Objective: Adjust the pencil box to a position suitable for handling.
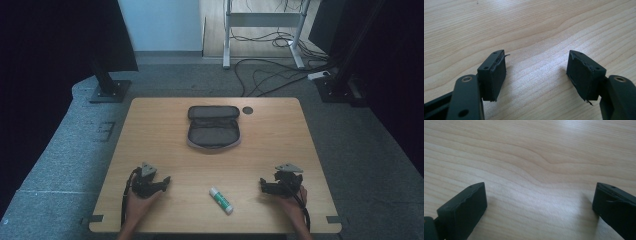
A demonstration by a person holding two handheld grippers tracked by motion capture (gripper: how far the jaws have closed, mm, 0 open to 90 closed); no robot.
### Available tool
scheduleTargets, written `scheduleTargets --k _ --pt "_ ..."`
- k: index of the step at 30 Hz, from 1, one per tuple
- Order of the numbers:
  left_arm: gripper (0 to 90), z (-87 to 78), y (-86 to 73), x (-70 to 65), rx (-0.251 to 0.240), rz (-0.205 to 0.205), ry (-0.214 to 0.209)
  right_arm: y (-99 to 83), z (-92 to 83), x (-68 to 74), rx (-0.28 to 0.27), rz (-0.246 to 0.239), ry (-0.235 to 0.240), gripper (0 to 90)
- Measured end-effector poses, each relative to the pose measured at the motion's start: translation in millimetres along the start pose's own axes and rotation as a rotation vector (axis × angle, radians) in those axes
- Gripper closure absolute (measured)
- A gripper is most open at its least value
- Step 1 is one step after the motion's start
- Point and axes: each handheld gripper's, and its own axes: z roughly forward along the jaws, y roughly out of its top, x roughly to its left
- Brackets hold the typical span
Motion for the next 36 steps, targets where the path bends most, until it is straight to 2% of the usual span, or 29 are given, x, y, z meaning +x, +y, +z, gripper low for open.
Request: scheduleTargets --k 28,31,33,36 --pt "32.0 0.4 0.6 0.6 -0.002 -0.012 0.005 -3.6 -4.2 -6.1 -0.005 -0.002 0.003 0.9" --pt "33.4 0.0 0.7 2.1 -0.006 -0.026 0.001 -3.6 -5.0 -5.3 -0.005 0.0 -0.001 2.7" --pt "33.4 0.0 0.7 2.4 -0.006 -0.03 0.007 -4.0 -7.7 -2.5 -0.01 -0.003 -0.003 8.7" --pt "33.9 0.0 0.9 1.5 -0.009 -0.027 0.009 -4.5 -11.0 1.3 -0.032 -0.004 -0.019 12.5"
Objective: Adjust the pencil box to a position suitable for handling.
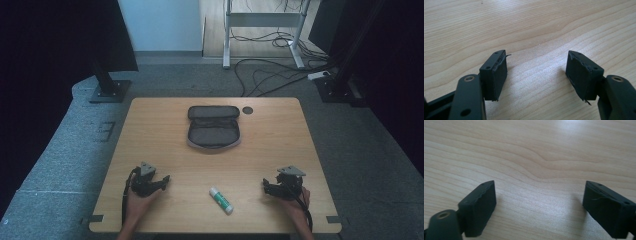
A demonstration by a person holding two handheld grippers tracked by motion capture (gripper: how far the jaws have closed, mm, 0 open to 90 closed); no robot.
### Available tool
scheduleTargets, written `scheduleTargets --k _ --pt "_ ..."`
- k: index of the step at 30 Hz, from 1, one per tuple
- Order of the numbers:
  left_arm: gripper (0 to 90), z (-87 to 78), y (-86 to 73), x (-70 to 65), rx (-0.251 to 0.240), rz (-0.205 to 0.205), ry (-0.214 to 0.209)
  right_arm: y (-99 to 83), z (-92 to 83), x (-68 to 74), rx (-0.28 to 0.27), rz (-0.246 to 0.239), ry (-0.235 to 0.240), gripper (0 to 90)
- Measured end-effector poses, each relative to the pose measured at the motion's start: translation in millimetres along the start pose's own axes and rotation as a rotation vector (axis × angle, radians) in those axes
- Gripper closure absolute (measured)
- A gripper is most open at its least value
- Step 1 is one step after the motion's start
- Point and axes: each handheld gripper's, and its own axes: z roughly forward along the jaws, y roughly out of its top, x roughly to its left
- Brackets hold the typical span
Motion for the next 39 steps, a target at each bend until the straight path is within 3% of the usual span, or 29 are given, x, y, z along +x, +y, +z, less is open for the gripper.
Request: scheduleTargets --k 6,7,14,22,32,33,39 --pt "34.2 -2.3 10.3 2.2 -0.021 -0.006 -0.035 6.3 -6.0 2.8 -0.027 0.017 0.01 14.6" --pt "34.3 -5.5 17.6 2.1 -0.042 -0.007 -0.054 10.1 -5.8 4.4 -0.036 0.035 0.034 14.7" --pt "34.2 -6.8 33.0 -3.0 -0.065 0.006 -0.091 15.3 -8.1 10.7 -0.05 0.052 0.081 14.8" --pt "34.6 -10.9 58.9 -5.9 -0.132 -0.021 -0.146 41.1 -12.9 15.7 -0.109 0.074 0.147 18.6" --pt "34.5 -11.5 82.1 -4.7 -0.139 -0.049 -0.185 64.6 -12.4 22.3 -0.14 0.065 0.197 23.9" --pt "34.6 -11.1 85.6 -4.5 -0.143 -0.064 -0.197 68.5 -14.0 24.7 -0.163 0.059 0.213 24.7" --pt "35.6 -9.3 97.6 -4.6 -0.139 -0.073 -0.201 77.9 -10.6 28.6 -0.168 0.041 0.222 25.2"
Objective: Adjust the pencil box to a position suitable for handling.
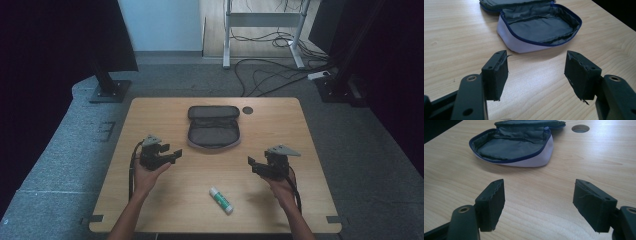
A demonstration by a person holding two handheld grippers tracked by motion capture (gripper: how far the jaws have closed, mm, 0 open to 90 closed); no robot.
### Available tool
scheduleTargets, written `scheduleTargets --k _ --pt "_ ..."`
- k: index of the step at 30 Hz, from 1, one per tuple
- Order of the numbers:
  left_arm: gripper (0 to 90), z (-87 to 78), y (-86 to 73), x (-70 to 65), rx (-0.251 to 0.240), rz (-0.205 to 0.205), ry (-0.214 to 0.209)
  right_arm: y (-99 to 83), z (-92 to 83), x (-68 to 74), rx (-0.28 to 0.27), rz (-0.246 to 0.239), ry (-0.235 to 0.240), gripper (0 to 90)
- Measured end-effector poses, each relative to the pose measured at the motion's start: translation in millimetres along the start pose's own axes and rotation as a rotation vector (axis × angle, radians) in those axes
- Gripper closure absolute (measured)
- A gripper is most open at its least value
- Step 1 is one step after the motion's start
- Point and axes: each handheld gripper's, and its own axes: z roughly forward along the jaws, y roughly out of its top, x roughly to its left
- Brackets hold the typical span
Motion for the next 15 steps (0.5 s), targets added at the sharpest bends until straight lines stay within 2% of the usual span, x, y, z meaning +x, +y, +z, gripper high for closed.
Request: scheduleTargets --k 5,8,10,15 --pt "35.5 2.9 6.6 2.3 0.002 -0.01 -0.005 5.0 6.0 -0.8 -0.007 0.014 0.008 26.6" --pt "35.7 5.3 10.9 3.8 0.008 -0.018 -0.005 8.5 10.9 0.4 -0.006 0.009 0.014 27.4" --pt "35.7 5.7 14.9 5.0 0.008 -0.032 -0.022 13.0 14.9 3.5 -0.002 -0.002 0.018 28.8" --pt "35.8 8.7 21.1 4.4 0.017 -0.029 -0.009 23.8 19.3 9.9 -0.01 -0.021 0.024 30.7"
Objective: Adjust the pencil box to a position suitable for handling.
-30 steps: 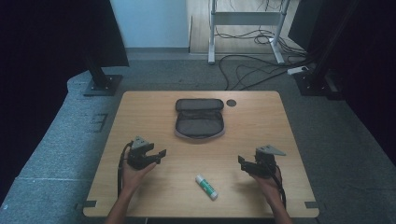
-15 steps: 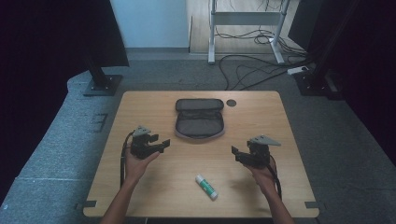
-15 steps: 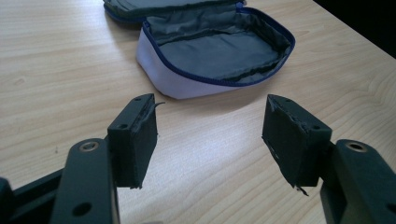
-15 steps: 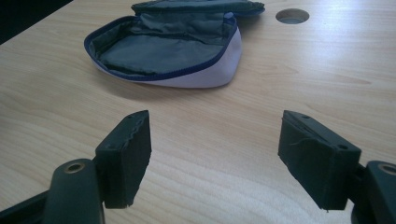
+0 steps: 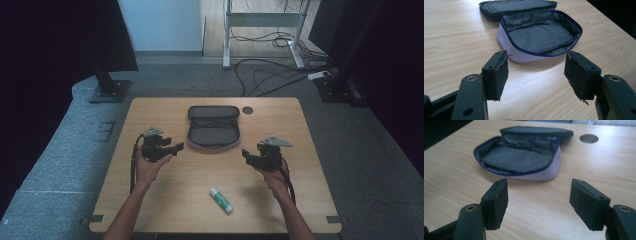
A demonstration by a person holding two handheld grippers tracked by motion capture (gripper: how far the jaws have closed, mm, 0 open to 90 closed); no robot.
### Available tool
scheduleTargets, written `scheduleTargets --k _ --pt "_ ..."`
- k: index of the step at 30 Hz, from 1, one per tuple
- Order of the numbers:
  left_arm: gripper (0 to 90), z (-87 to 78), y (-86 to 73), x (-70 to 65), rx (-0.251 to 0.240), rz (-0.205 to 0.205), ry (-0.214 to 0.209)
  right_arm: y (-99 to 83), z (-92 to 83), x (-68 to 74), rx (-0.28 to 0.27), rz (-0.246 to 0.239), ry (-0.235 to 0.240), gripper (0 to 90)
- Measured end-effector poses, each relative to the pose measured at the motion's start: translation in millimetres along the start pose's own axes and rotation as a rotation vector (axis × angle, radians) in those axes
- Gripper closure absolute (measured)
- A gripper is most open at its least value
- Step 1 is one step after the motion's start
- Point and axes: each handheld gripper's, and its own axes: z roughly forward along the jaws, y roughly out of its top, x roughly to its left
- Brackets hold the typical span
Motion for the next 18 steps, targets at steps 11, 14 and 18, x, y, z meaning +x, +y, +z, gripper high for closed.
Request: scheduleTargets --k 11,14,18 --pt "36.5 16.2 14.9 1.0 0.023 -0.005 0.008 11.7 17.7 7.1 0.01 -0.013 0.004 32.1" --pt "36.4 21.1 16.3 2.0 0.025 -0.008 0.006 14.1 23.7 8.2 0.014 -0.011 0.003 32.7" --pt "36.5 27.4 18.1 1.9 0.037 -0.003 0.007 16.7 34.4 11.7 0.03 -0.022 -0.002 33.7"
